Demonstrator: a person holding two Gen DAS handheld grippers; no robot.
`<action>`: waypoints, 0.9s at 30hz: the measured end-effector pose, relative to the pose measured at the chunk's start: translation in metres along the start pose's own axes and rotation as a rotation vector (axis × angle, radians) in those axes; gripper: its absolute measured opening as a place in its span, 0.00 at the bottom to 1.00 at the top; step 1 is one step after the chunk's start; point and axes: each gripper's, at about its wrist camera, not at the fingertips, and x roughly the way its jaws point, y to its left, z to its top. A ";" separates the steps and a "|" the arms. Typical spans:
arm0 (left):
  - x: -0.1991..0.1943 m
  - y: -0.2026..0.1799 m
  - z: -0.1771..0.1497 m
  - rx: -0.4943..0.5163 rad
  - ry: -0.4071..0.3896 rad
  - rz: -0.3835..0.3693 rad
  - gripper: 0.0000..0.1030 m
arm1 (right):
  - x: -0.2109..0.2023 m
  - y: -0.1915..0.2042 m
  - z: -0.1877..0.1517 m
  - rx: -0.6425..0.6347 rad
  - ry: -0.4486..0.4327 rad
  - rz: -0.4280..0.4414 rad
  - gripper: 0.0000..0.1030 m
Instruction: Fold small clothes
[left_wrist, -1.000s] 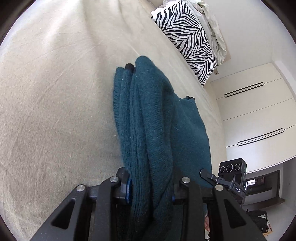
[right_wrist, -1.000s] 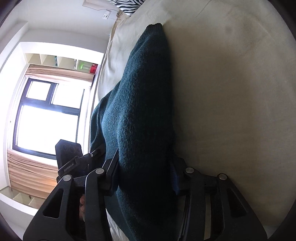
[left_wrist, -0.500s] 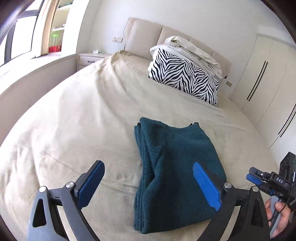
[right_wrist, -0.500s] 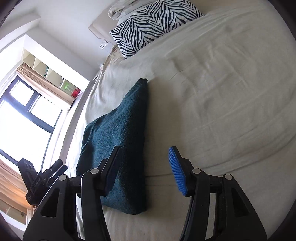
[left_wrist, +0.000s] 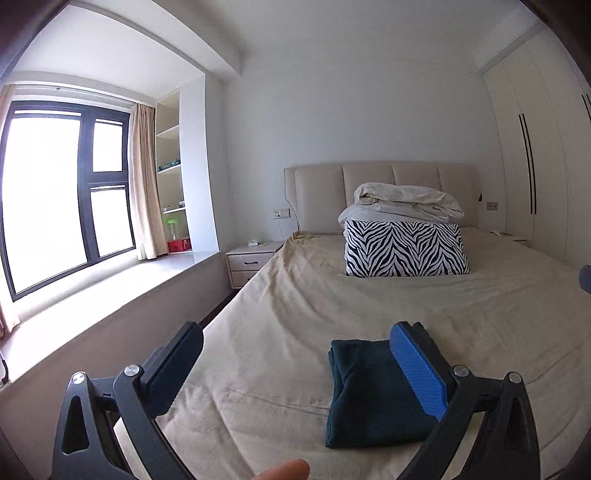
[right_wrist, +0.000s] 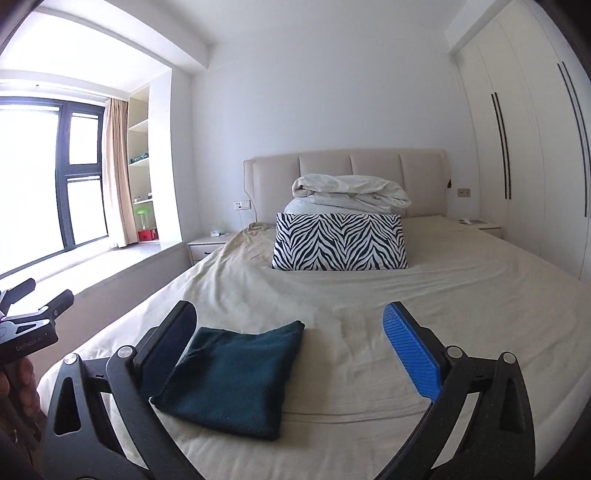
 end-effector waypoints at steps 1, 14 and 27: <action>-0.006 0.000 -0.003 -0.010 0.020 -0.008 1.00 | -0.007 0.004 0.000 0.008 0.020 0.003 1.00; 0.010 -0.031 -0.050 -0.021 0.292 -0.064 1.00 | 0.013 0.028 -0.057 0.031 0.319 -0.141 1.00; 0.022 -0.036 -0.068 -0.040 0.366 -0.092 1.00 | 0.042 0.034 -0.088 -0.003 0.389 -0.163 1.00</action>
